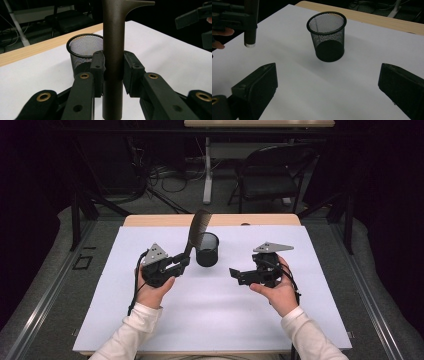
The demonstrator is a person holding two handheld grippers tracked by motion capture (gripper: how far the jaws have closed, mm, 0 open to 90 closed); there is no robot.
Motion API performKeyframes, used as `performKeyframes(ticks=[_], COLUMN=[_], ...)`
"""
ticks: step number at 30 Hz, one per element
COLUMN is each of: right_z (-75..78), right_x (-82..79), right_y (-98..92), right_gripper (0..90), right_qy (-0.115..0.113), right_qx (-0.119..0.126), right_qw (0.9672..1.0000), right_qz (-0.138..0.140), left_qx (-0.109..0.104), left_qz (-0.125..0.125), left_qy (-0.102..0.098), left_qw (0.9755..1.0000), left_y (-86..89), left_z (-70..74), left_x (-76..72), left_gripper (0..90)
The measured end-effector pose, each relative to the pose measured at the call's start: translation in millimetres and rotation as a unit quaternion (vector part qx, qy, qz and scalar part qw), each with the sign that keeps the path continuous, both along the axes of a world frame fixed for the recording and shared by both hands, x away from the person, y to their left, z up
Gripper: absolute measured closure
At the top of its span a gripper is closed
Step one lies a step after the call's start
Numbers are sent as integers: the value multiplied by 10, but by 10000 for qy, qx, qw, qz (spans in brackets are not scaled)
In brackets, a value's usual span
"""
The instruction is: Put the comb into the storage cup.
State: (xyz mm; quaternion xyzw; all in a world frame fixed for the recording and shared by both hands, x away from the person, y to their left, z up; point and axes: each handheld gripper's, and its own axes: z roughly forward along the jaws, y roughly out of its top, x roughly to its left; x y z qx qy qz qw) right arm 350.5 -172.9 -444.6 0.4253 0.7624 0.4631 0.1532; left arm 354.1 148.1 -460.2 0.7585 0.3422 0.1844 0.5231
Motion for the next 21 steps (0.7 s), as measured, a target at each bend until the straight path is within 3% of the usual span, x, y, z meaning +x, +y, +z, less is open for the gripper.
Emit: performKeyframes(ticks=[21], right_z=[253], right_x=[296], right_y=[147], right_gripper=[38], right_qy=[155], right_qx=[126], right_qw=[9998], right_qz=[87], left_qx=[-49], left_qz=[17], left_qy=[0], left_qw=[10000], left_y=[7], left_z=[-8], left_x=[6], left_gripper=[726])
